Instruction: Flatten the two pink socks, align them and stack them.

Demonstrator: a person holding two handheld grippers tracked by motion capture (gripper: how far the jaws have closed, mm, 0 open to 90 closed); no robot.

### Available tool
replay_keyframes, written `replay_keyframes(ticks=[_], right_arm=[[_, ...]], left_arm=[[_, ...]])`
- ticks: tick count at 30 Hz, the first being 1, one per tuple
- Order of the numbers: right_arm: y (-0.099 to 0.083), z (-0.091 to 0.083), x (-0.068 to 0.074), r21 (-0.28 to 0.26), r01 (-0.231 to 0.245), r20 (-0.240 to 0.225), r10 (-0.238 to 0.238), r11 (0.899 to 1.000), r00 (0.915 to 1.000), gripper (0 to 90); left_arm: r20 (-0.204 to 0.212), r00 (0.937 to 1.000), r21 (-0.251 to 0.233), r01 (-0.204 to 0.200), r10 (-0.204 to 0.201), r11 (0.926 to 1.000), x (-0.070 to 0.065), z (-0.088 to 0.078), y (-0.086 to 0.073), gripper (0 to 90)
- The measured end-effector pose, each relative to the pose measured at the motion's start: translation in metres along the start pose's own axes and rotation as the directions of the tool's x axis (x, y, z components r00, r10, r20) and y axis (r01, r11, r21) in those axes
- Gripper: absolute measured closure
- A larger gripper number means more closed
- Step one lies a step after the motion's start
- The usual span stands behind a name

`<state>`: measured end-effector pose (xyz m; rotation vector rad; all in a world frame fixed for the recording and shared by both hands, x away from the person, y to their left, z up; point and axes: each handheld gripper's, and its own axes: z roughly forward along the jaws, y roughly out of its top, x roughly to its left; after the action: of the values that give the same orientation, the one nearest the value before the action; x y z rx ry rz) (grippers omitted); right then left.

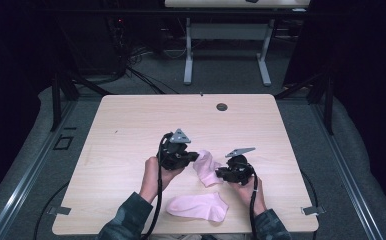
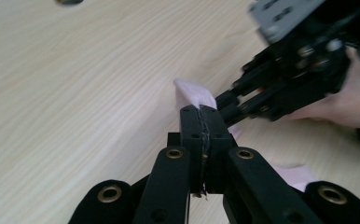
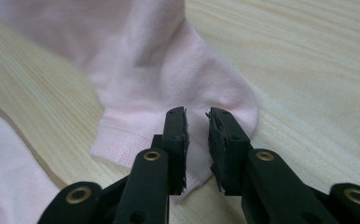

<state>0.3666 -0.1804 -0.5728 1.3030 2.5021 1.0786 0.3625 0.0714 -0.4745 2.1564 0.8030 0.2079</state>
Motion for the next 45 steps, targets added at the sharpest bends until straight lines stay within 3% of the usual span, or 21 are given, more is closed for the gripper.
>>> replay_keyframes(ticks=[5,9,13,16,17,18,20,22,26,31,32,34,35,37,41,45], right_arm=[[0.001,0.000,0.001,0.006,0.031,0.002,-0.031,0.999,0.9995,71.3],[0.002,0.000,0.001,0.013,0.059,-0.001,-0.058,0.998,0.9983,67.2],[0.004,0.000,0.003,0.010,0.084,0.014,-0.085,0.996,0.9963,60.8],[0.005,-0.007,0.006,-0.007,0.125,0.015,-0.124,0.992,0.9921,57.9],[0.006,-0.011,0.011,-0.025,0.151,0.016,-0.151,0.988,0.9884,57.1],[0.006,-0.011,0.011,-0.025,0.151,0.016,-0.151,0.988,0.9884,57.1],[0.008,-0.014,0.018,-0.017,0.197,-0.004,-0.197,0.980,0.9803,56.1],[0.008,-0.013,0.027,-0.002,0.248,-0.019,-0.248,0.969,0.9686,55.6],[0.007,-0.005,0.040,0.031,0.295,-0.075,-0.292,0.955,0.9534,54.2],[0.003,0.005,0.046,0.067,0.320,-0.074,-0.315,0.945,0.9463,55.1],[0.002,0.006,0.046,0.073,0.324,-0.075,-0.318,0.943,0.9450,57.1],[0.002,0.006,0.046,0.073,0.330,-0.065,-0.325,0.941,0.9434,63.4],[0.002,0.006,0.046,0.075,0.330,-0.056,-0.327,0.941,0.9434,72.0],[0.002,0.006,0.045,0.073,0.335,-0.046,-0.333,0.939,0.9419,77.3],[0.001,0.006,0.040,0.055,0.311,-0.052,-0.308,0.949,0.9499,83.1],[0.005,-0.001,0.034,0.020,0.248,-0.116,-0.244,0.969,0.9628,83.5]], left_arm=[[-0.023,0.9922,0.027,0.123,-0.123,0.9920,0.029,0.006,-0.033,89.4],[-0.035,0.9774,0.036,0.210,-0.208,0.9771,0.046,0.008,-0.053,89.3],[-0.047,0.9629,0.042,0.268,-0.266,0.9626,0.058,0.011,-0.062,89.0],[-0.057,0.9579,0.063,0.285,-0.281,0.9565,0.063,0.012,-0.067,88.5],[-0.074,0.9569,0.075,0.286,-0.281,0.9553,0.064,0.014,-0.070,84.2],[-0.074,0.9569,0.075,0.286,-0.281,0.9553,0.064,0.014,-0.070,81.9],[-0.073,0.9567,0.085,0.288,-0.282,0.9539,0.065,0.014,-0.074,78.9],[-0.094,0.9588,0.090,0.276,-0.268,0.9568,0.065,0.013,-0.077,70.4],[-0.125,0.9612,0.094,0.258,-0.246,0.9616,0.062,0.008,-0.083,55.7],[-0.149,0.9703,0.076,0.203,-0.190,0.9762,0.052,0.001,-0.086,47.5],[-0.139,0.9773,0.077,0.172,-0.160,0.9821,0.051,-0.001,-0.086,47.0],[-0.130,0.9823,0.075,0.145,-0.135,0.9865,0.046,-0.001,-0.084,46.6],[-0.119,0.9856,0.064,0.128,-0.119,0.9897,0.043,0.000,-0.083,48.5],[-0.105,0.9898,0.082,0.105,-0.096,0.9911,0.039,0.004,-0.081,50.6],[-0.066,0.9966,0.096,0.055,-0.049,0.9939,0.032,0.014,-0.078,52.1],[-0.030,0.9994,0.095,-0.015,0.018,0.9953,0.022,0.021,-0.073,51.3]])
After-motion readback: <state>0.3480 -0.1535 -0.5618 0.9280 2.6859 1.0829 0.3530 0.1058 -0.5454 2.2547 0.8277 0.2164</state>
